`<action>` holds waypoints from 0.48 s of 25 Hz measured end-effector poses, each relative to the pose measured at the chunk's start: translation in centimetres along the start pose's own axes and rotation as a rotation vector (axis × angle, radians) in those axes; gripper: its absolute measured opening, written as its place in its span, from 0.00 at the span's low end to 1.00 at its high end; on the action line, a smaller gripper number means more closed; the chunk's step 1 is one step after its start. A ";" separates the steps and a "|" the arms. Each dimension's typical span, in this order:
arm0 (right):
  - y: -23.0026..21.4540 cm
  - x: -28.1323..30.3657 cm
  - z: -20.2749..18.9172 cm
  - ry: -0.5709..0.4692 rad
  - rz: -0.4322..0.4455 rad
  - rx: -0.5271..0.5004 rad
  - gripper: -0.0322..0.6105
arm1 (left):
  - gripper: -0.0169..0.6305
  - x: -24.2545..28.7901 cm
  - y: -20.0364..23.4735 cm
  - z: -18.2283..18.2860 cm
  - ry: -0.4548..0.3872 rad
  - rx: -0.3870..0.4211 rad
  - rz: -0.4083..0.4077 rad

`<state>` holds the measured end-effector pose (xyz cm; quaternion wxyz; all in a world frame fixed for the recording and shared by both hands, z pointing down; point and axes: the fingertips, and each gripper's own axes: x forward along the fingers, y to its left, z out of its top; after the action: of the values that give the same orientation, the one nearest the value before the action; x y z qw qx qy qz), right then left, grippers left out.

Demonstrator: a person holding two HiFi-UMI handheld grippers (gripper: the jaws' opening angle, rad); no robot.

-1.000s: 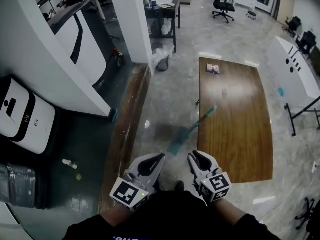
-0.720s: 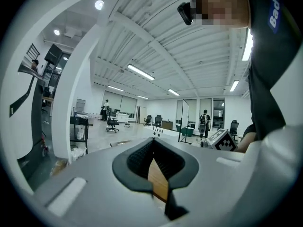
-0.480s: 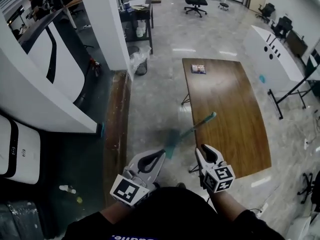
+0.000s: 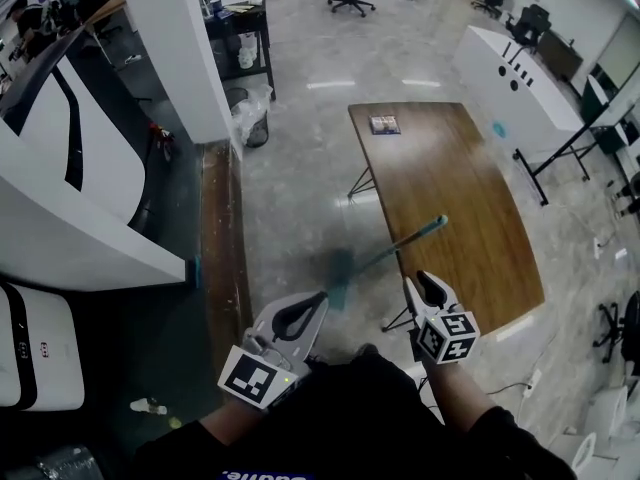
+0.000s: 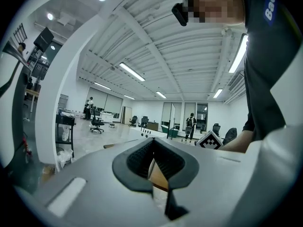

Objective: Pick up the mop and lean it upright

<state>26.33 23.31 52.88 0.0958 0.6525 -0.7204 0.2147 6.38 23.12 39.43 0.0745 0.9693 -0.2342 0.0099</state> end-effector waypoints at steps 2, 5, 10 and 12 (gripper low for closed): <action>-0.9 0.6 -0.3 0.016 -0.031 0.010 0.25 | 0.06 0.0 0.5 -0.1 -0.003 -0.004 -0.009; -2.7 1.9 -0.9 0.044 -0.072 0.005 0.26 | 0.06 0.3 1.4 0.0 0.002 -0.007 -0.008; -6.6 4.4 -2.8 0.108 -0.128 0.036 0.30 | 0.06 0.9 2.4 0.7 0.003 -0.013 0.022; -7.7 5.6 -3.6 0.129 -0.139 0.072 0.31 | 0.06 1.1 3.1 0.9 0.017 -0.011 0.039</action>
<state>32.63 19.44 59.80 0.1330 0.6887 -0.6576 0.2749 5.91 19.80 38.99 0.0817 0.9640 -0.2525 0.0185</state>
